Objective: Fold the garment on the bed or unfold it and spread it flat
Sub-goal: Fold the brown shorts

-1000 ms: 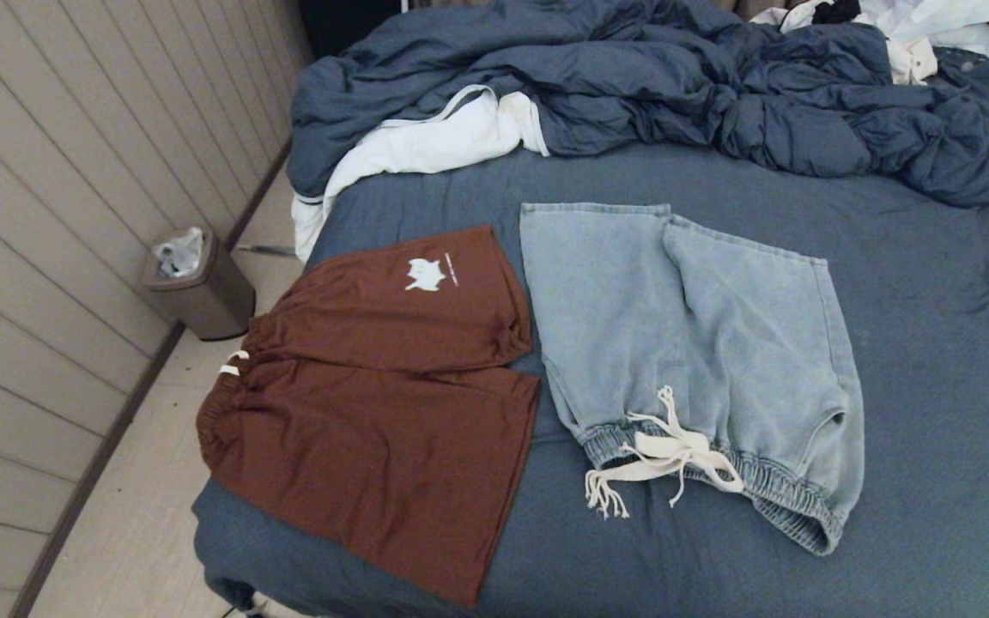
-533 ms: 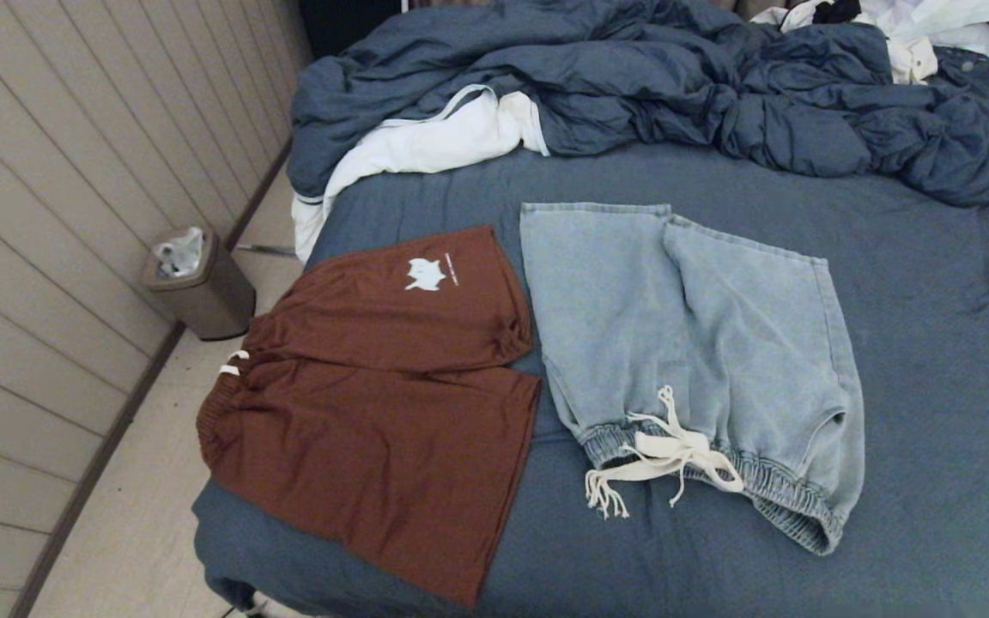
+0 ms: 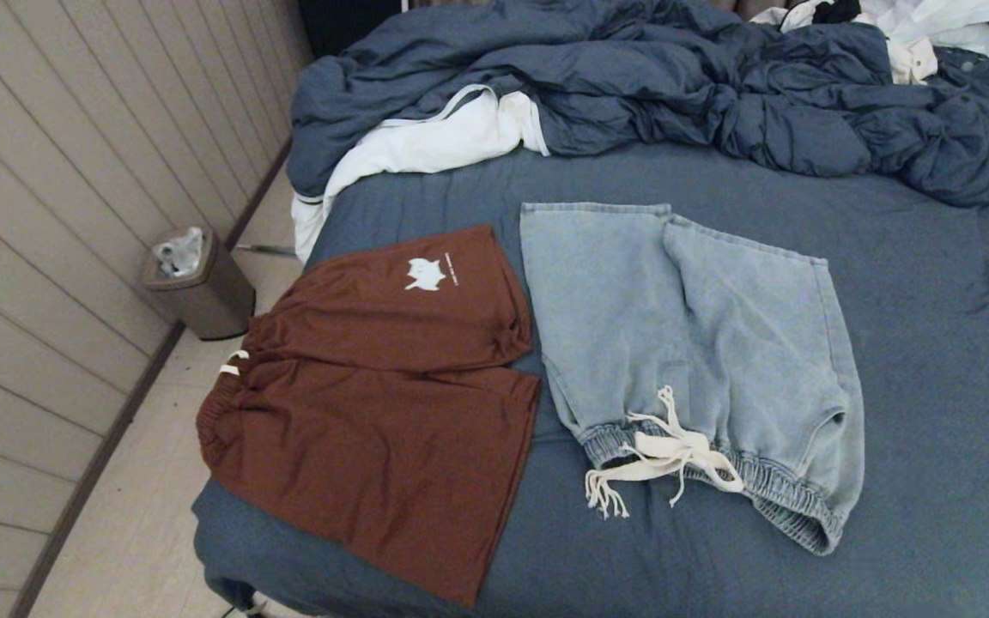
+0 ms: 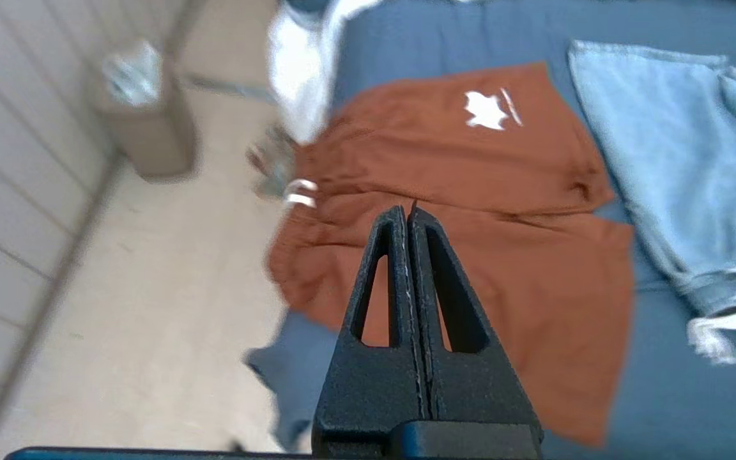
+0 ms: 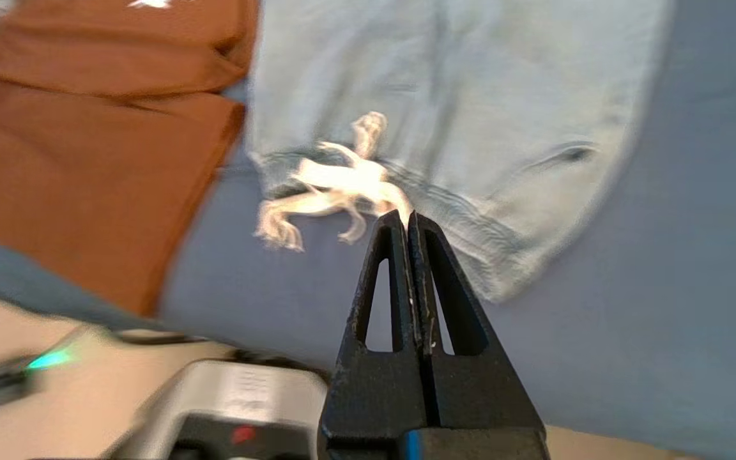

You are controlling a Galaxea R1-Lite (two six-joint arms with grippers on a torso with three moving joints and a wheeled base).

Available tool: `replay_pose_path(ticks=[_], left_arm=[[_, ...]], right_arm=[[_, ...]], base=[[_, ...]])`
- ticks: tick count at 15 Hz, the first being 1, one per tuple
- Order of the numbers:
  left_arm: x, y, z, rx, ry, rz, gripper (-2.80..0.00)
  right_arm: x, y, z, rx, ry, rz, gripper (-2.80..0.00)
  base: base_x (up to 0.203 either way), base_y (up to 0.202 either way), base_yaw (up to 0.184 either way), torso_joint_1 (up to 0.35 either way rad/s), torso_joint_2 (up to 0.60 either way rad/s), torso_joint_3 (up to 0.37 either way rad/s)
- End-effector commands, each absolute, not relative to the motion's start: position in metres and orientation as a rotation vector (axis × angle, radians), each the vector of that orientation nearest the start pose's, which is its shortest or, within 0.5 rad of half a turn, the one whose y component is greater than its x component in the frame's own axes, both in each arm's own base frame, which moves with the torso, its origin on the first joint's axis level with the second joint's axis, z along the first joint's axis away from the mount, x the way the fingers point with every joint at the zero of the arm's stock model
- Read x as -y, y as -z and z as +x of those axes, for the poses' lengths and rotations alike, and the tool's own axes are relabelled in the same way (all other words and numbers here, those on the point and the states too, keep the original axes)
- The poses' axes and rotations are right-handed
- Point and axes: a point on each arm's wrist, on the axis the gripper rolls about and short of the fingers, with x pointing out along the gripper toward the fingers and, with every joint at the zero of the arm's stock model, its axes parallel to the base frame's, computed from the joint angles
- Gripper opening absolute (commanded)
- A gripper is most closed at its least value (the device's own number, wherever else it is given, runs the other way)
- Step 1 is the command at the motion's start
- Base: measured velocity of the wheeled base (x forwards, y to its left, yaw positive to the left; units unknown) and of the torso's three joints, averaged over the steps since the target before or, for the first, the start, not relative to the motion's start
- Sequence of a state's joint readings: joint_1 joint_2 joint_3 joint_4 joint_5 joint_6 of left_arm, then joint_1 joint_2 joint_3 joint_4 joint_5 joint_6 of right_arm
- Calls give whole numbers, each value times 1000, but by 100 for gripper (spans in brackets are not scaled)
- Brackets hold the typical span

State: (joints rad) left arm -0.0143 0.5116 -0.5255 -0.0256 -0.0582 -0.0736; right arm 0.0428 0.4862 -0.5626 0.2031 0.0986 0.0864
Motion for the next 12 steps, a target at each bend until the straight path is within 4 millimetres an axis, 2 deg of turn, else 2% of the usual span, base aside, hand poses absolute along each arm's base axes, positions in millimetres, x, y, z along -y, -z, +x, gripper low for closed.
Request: replay_pose_path(ticks=[1,4,6,7,9,10,12], left_arm=[[3,-240,64,-119,87,-94,-280],[4,-232,129,-309,113,-158,-280],[0,-212,165,-424,119,-200,-280],[-5,-200,180,-472,122,-220,-280],[-20,-170,206,-576,100,-235,-280],[-29,-155,213,-613,88,-228,-280],[-38,-124,218,-646,103,-195,-280]], right_arm=[[-7,-230,61,-316,-167,124,-280],[-21,-231,145,-475,-202,185,-280],[-39,-213,198,-577,-240,197,-280],[-52,-202,218,-627,-270,193,-280],[-85,-175,249,-725,-348,168,-280],[-101,-163,259,-759,-382,153,-280],[-138,-144,267,-802,-473,111,-280]], base=[[0,0,0,0,0,0],[0,0,0,0,0,0],[0,0,0,0,0,0],[0,0,0,0,0,0],[0,0,0,0,0,0],[0,0,0,0,0,0],[0,0,0,0,0,0]])
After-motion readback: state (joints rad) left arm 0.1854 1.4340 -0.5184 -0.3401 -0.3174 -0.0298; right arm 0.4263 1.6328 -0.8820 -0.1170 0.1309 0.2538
